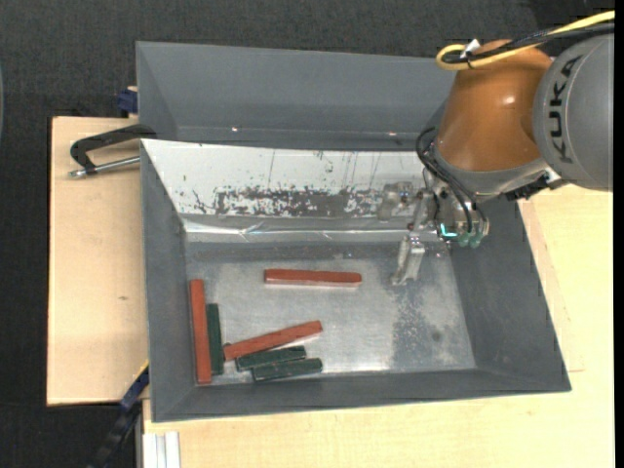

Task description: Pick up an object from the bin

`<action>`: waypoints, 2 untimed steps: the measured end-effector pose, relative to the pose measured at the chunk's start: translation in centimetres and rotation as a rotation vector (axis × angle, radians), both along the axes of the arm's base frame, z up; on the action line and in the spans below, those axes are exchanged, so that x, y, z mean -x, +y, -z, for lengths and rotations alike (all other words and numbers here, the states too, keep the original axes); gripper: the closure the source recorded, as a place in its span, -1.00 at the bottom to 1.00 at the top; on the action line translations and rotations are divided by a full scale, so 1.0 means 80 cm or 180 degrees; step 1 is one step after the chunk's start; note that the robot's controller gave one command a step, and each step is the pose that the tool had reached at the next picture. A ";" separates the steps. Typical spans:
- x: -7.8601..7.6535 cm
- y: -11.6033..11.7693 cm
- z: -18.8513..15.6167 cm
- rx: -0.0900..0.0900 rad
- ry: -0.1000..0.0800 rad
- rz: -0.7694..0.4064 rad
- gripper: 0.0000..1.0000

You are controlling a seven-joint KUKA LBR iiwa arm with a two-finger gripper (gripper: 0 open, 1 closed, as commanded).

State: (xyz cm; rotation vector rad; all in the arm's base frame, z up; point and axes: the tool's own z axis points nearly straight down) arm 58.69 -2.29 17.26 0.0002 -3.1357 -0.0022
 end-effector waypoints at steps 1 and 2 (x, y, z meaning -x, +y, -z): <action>-0.002 0.000 -0.006 0.0002 -0.0027 -0.0002 -1.00; 0.015 0.050 0.051 0.0006 -0.0049 -0.0093 -1.00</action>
Offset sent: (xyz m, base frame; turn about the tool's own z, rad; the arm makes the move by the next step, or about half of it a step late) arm -0.0320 0.0905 -0.0982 -0.0716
